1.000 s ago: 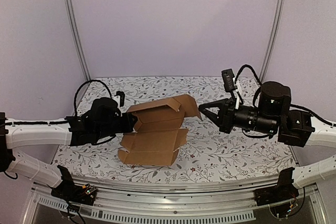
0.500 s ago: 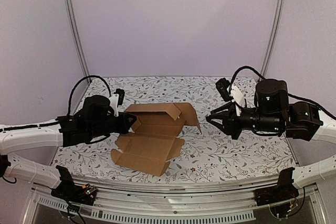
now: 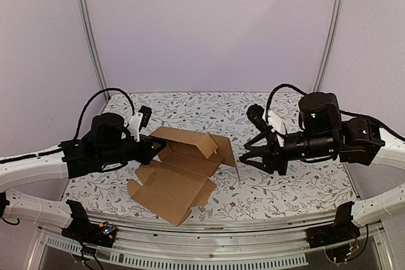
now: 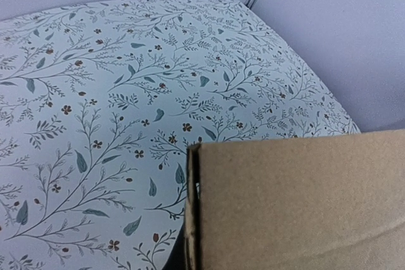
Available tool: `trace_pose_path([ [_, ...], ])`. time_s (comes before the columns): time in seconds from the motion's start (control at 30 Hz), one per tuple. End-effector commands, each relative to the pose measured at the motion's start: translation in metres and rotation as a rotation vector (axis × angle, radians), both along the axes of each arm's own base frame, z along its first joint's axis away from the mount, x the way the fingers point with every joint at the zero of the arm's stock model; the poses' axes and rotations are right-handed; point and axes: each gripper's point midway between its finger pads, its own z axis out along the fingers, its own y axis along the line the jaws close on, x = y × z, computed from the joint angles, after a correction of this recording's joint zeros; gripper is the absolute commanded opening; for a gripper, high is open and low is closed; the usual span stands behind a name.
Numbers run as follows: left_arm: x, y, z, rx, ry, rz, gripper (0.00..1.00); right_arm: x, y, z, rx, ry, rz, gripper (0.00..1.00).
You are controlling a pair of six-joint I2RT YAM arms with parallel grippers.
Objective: Fold the paper box
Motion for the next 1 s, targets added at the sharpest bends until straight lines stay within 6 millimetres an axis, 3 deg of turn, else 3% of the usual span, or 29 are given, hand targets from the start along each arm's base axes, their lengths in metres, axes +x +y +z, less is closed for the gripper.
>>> trace_pose_path([
  [0.0, -0.007, -0.002, -0.003, 0.002, 0.006, -0.058, 0.0, -0.014, 0.012, 0.009, 0.016, 0.012, 0.103, 0.42],
  [0.4, -0.005, 0.0, -0.005, 0.004, 0.018, -0.039, 0.0, -0.025, 0.043, 0.001, 0.013, 0.097, 0.218, 0.4],
  [0.67, -0.003, -0.001, -0.009, 0.002, 0.046, -0.026, 0.0, -0.005, 0.061, -0.008, 0.004, 0.087, 0.135, 0.39],
  [0.97, 0.005, 0.011, -0.016, 0.051, 0.056, 0.048, 0.0, 0.001, 0.076, -0.01, 0.005, 0.076, 0.108, 0.39],
])
